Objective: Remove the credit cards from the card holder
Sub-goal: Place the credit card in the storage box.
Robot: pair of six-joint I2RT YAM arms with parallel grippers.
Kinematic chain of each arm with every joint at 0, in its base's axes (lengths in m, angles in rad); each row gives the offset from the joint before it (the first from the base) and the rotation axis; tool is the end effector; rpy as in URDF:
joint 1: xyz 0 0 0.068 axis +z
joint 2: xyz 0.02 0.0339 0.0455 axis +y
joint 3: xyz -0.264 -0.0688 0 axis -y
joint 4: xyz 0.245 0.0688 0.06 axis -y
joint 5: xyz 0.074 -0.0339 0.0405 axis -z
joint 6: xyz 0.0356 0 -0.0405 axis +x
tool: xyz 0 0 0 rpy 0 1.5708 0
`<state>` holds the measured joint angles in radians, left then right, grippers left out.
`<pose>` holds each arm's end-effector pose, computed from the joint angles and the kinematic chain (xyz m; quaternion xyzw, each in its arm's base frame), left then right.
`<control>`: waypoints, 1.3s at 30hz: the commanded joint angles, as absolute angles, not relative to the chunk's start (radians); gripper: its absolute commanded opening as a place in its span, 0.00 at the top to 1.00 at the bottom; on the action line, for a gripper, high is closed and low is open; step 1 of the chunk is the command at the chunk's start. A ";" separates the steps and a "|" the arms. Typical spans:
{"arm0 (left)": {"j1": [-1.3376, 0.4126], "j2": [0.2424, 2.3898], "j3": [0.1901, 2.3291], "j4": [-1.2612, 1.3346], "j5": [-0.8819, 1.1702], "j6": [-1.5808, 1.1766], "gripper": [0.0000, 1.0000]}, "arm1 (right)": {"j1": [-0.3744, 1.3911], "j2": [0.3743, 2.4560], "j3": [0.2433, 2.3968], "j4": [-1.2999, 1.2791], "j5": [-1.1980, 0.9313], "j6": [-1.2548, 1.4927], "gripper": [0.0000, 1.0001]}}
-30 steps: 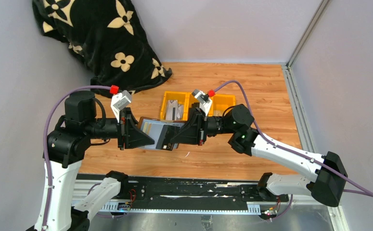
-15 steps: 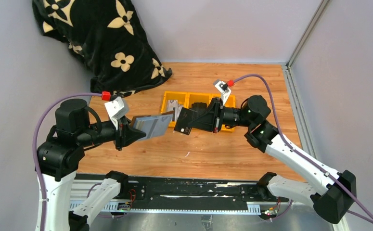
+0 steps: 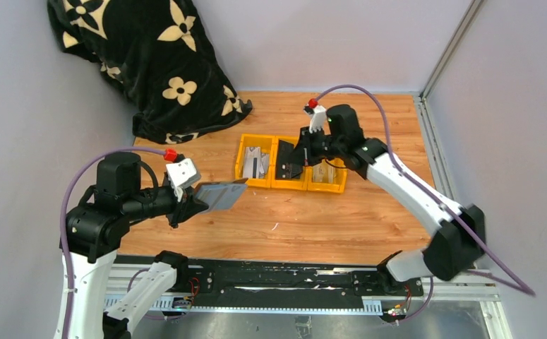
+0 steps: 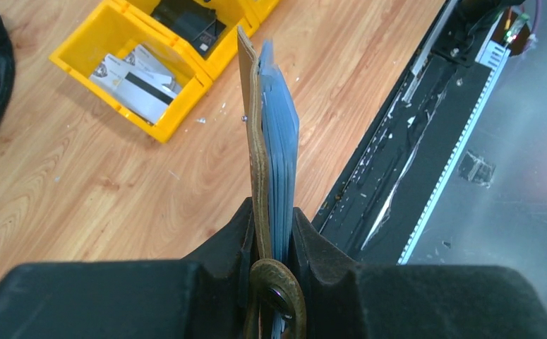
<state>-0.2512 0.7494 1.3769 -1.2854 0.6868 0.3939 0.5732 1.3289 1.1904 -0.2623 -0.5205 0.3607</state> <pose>0.0624 -0.0393 0.4237 0.4087 0.7546 -0.2719 0.4355 0.2460 0.1799 0.3545 -0.2267 0.7860 0.4318 0.3799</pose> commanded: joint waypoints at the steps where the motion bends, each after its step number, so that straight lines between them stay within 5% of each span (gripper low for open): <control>1: -0.256 0.754 1.373 -1.326 0.675 0.477 1.00 | 0.531 1.510 1.308 -0.410 -0.439 0.286 1.00; 15: -0.258 0.765 1.349 -1.415 0.603 0.597 1.00 | 0.495 1.974 1.644 -0.598 -0.343 0.298 1.00; 33: -0.258 0.746 1.354 -1.461 0.605 0.612 1.00 | 0.509 2.058 1.696 -0.580 -0.183 0.397 0.99; 36: -0.258 0.737 1.354 -1.463 0.608 0.618 1.00 | 0.522 2.008 1.690 -0.586 -0.116 0.380 0.75; 39: -0.258 0.736 1.361 -1.474 0.610 0.623 1.00 | 0.529 1.957 1.693 -0.607 -0.056 0.374 0.65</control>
<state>-0.2523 0.7467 1.3499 -1.4635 0.5972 0.5991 0.5152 2.0586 1.6894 -0.5594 -0.1783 0.3824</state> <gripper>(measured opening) 0.200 0.306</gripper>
